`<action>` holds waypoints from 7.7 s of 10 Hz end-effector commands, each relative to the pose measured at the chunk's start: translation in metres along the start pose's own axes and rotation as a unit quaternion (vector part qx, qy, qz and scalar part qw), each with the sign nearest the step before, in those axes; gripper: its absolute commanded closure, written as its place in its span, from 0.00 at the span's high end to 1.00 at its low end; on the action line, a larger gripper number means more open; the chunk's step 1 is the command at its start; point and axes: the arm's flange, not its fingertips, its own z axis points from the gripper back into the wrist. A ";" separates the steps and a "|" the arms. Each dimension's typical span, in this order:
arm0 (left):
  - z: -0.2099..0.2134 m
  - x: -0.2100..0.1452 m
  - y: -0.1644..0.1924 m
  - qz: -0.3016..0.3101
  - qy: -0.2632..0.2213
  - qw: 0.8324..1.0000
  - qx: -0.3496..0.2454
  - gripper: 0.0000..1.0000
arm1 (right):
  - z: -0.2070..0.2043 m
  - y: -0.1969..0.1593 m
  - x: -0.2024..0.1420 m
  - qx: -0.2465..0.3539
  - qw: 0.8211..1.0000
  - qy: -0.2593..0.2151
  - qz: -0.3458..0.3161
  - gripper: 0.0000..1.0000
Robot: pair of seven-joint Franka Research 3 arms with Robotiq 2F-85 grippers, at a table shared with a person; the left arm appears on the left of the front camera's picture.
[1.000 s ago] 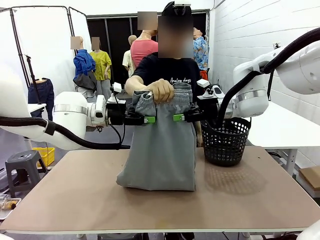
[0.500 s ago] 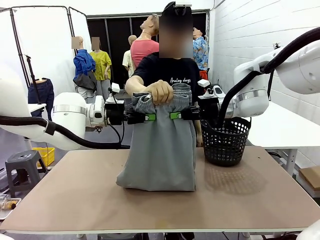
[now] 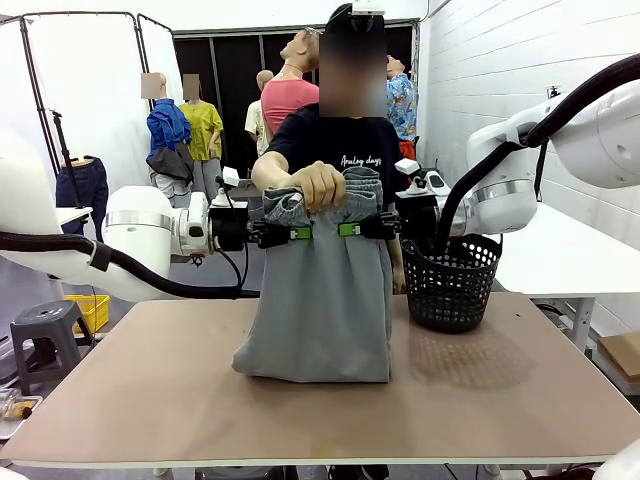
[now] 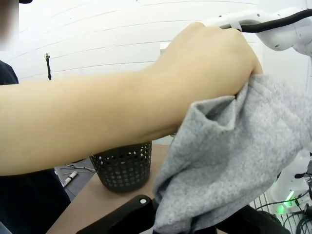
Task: Fold the training pants.
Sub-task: Release the ends of the Training pants and then grab the overlapped ends, then fold the Training pants in half.
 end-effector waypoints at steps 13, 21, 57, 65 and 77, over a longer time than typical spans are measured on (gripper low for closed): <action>0.000 0.000 0.000 0.000 0.000 1.000 0.000 0.00 | 0.000 0.000 0.000 0.000 1.000 0.000 0.000 0.00; 0.000 0.000 0.000 0.000 0.000 1.000 0.000 0.00 | 0.000 0.000 0.000 0.000 1.000 0.000 0.000 0.00; 0.000 0.000 0.000 0.000 0.000 1.000 0.000 0.00 | 0.000 0.000 0.000 0.000 1.000 0.000 0.000 0.00; -0.003 0.008 0.028 0.012 0.000 1.000 -0.008 0.00 | 0.006 -0.029 0.030 0.000 1.000 0.020 0.009 0.00; -0.014 0.092 0.098 -0.053 0.001 0.998 0.040 0.00 | 0.025 -0.097 0.111 -0.029 0.998 0.032 0.050 0.00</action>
